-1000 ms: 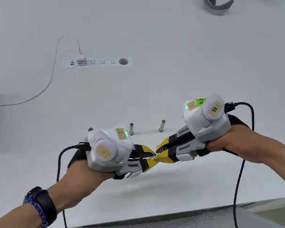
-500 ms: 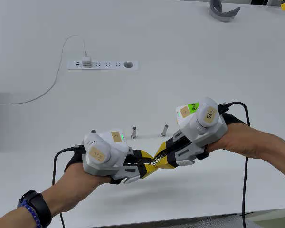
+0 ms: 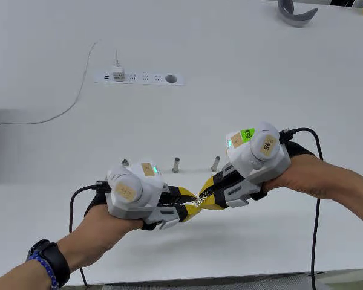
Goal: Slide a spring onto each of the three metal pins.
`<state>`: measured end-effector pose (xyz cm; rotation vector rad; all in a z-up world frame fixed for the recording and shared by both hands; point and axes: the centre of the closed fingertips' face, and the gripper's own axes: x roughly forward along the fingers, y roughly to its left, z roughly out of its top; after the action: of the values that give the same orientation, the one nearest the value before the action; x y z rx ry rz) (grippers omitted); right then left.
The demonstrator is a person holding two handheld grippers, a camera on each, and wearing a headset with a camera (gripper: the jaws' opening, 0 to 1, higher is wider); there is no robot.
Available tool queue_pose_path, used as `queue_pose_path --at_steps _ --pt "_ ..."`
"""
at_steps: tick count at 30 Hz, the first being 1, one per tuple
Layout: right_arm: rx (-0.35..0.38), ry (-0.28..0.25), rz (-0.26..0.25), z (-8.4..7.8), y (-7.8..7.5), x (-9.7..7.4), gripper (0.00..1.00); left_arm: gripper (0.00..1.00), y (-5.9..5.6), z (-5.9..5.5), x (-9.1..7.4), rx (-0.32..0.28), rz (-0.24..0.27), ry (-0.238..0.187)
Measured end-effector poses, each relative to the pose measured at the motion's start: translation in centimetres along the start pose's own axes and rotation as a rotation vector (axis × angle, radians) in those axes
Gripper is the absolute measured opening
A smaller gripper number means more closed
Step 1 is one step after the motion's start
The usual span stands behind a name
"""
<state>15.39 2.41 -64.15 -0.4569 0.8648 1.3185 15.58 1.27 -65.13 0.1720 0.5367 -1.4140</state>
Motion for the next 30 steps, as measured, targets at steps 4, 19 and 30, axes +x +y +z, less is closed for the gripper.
queue_pose_path --at_steps 4,19,30 --pt "-0.001 -0.007 -0.018 0.1 -0.5 -0.1 0.13 0.17 0.6 -0.2 -0.5 -0.026 0.020 -0.009" --pt "0.044 0.022 -0.096 -1.3 -3.1 -0.1 0.13 0.25 4.1 -2.7 -3.0 -0.073 0.165 0.019" --pt "0.069 0.052 -0.119 -2.2 -5.0 0.2 0.13 0.32 5.9 -4.1 -4.4 -0.101 0.253 0.031"
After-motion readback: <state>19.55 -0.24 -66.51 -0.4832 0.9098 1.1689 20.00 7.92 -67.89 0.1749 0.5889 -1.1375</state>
